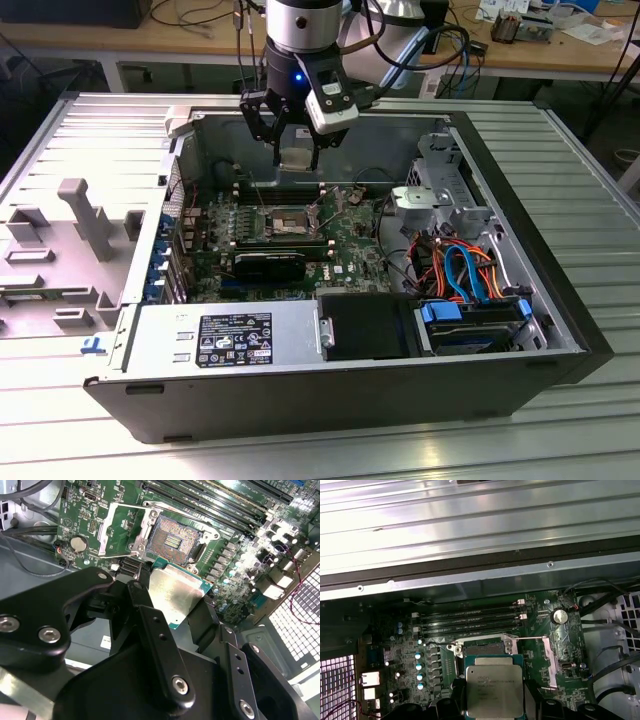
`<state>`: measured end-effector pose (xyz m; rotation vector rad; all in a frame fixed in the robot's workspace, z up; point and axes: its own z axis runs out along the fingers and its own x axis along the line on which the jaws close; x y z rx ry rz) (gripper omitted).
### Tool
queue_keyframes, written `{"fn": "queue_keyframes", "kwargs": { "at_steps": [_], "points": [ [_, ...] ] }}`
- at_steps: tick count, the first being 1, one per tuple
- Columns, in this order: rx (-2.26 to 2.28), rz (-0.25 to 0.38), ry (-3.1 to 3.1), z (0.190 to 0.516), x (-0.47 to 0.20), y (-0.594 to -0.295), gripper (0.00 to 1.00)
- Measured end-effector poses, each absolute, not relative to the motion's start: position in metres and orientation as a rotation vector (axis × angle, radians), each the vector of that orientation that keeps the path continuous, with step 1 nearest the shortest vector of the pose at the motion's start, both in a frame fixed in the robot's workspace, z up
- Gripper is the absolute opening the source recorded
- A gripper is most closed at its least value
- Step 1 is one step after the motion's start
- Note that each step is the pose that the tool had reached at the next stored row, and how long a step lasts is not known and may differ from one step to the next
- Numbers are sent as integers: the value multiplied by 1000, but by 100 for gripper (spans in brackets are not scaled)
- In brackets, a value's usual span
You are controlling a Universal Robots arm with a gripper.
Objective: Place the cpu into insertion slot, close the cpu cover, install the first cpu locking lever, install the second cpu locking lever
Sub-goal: 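Place the cpu into insertion slot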
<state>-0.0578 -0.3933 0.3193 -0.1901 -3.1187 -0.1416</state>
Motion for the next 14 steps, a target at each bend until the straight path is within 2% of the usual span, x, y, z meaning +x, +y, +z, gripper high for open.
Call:
{"fn": "queue_keyframes", "kwargs": {
  "at_steps": [14],
  "points": [
    [-207,-142,-3118,319,-58,-393,55]
  ]
}}
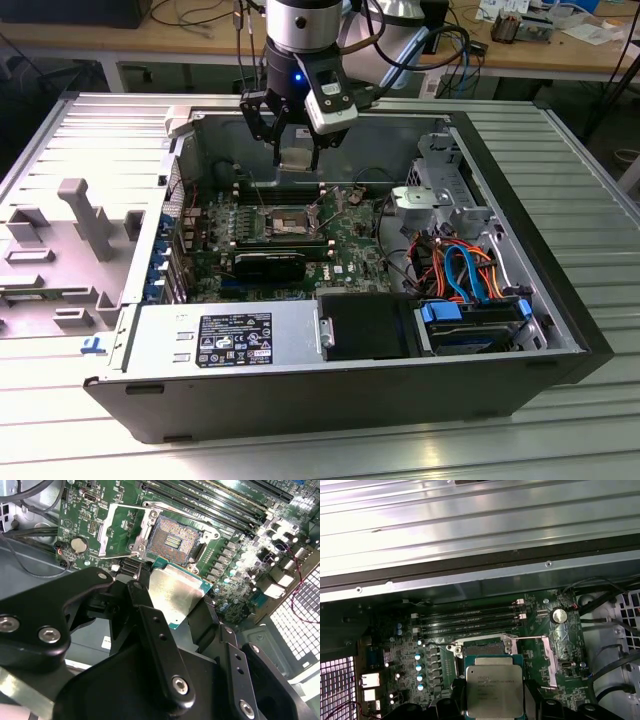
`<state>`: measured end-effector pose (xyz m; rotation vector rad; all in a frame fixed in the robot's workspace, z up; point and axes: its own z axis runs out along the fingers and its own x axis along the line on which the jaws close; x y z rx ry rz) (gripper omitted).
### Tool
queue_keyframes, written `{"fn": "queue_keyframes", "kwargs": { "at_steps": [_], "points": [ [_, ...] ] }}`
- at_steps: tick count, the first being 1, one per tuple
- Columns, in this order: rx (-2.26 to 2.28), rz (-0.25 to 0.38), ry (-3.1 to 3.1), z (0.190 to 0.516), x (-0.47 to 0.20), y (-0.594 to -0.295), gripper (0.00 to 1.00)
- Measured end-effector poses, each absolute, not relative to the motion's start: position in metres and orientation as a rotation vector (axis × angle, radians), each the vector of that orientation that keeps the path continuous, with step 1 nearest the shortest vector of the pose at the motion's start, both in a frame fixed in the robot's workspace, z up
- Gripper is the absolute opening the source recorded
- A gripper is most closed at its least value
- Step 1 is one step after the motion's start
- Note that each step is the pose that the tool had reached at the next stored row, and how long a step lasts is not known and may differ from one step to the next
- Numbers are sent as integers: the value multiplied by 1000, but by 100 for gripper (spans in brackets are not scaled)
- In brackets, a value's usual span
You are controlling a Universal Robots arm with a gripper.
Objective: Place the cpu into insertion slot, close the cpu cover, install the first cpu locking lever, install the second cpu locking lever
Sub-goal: 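Place the cpu into insertion slot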
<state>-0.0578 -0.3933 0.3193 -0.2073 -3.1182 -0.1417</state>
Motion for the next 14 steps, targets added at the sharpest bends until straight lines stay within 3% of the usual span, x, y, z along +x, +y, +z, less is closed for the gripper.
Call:
{"fn": "queue_keyframes", "kwargs": {
  "at_steps": [14],
  "points": [
    [-225,-142,-3117,319,-58,-393,55]
  ]
}}
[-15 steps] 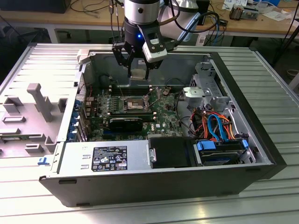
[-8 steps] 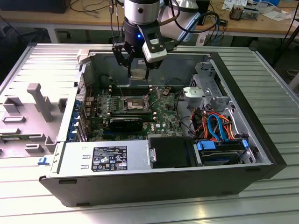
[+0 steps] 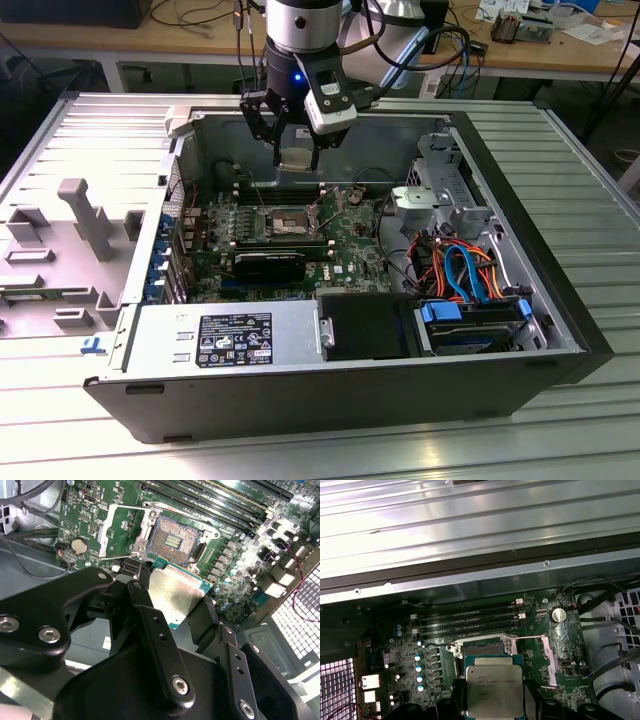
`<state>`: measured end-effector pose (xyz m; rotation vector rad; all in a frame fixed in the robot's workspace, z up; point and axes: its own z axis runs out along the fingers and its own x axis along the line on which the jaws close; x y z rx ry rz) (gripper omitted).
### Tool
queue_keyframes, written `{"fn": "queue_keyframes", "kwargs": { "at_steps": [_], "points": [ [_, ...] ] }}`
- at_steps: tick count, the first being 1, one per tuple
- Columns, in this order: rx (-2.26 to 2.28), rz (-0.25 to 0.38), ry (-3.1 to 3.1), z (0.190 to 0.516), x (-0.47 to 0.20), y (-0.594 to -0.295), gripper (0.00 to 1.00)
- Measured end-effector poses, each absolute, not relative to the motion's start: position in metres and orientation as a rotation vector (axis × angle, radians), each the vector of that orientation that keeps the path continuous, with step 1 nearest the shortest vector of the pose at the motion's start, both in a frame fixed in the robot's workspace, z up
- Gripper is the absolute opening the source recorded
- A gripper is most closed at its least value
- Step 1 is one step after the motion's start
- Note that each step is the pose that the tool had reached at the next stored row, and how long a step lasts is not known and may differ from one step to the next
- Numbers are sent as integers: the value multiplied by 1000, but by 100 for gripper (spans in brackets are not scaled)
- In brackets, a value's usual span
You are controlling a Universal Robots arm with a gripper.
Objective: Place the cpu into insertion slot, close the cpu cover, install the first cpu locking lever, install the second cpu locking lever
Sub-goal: 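Place the cpu into insertion slot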
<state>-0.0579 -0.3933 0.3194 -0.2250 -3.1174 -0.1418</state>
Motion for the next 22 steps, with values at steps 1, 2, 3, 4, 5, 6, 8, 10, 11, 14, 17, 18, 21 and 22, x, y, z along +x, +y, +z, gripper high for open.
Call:
{"fn": "queue_keyframes", "kwargs": {
  "at_steps": [1,2,3,4,5,6,8,10,11,14,17,18,21,22],
  "points": [
    [-226,-142,-3117,319,-58,-393,55],
    [-228,-142,-3117,319,-58,-393,55],
    [-229,-142,-3117,319,-58,-393,55],
    [-230,-142,-3117,319,-58,-393,55],
    [-232,-142,-3117,319,-58,-393,55],
    [-234,-142,-3117,319,-58,-393,55],
    [-237,-142,-3117,319,-58,-393,55],
    [-240,-142,-3117,319,-58,-393,55],
    [-242,-142,-3117,319,-58,-393,55],
    [-249,-142,-3116,319,-58,-393,55],
    [-253,-142,-3116,319,-58,-393,55],
    [-254,-142,-3116,319,-58,-393,55],
    [-258,-142,-3116,319,-58,-393,55],
    [-260,-142,-3116,319,-58,-393,55]
  ]
}}
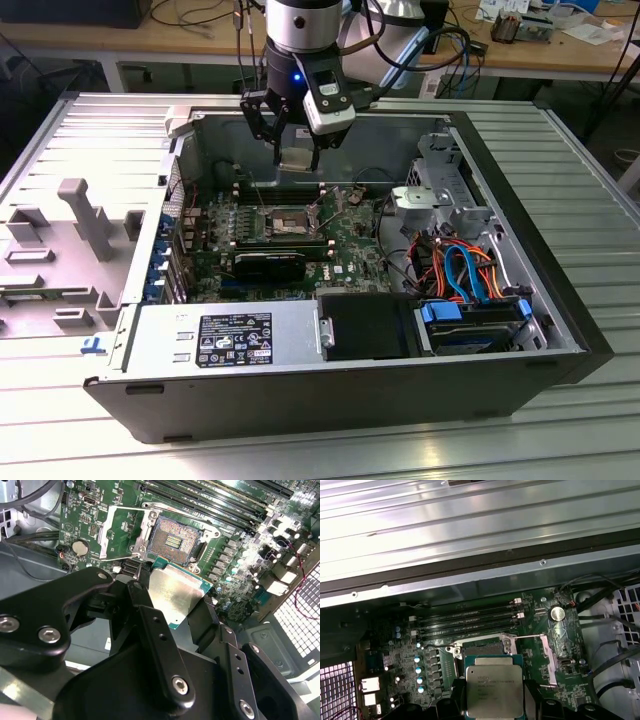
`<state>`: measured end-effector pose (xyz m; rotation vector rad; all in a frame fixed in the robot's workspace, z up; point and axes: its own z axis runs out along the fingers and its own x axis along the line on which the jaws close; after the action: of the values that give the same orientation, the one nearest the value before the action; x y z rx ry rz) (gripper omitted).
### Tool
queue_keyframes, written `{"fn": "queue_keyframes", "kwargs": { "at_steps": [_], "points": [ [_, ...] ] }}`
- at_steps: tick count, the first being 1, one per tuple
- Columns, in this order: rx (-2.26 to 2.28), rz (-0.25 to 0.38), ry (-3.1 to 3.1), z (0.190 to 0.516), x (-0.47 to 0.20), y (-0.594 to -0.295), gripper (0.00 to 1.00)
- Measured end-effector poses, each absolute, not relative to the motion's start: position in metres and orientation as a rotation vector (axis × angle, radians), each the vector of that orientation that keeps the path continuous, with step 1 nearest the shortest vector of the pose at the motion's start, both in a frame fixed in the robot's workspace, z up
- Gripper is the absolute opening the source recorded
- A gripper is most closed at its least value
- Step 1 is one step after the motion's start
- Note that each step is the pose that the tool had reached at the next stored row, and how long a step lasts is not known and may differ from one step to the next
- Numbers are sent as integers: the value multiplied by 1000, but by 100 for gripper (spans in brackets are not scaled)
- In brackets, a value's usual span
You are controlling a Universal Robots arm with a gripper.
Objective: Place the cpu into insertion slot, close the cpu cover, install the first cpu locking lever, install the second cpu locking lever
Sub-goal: 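Place the cpu into insertion slot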
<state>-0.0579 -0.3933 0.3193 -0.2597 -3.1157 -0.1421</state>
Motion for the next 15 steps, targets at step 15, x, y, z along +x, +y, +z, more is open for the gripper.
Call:
{"fn": "queue_keyframes", "kwargs": {
  "at_steps": [15],
  "points": [
    [-279,-142,-3115,319,-58,-393,55]
  ]
}}
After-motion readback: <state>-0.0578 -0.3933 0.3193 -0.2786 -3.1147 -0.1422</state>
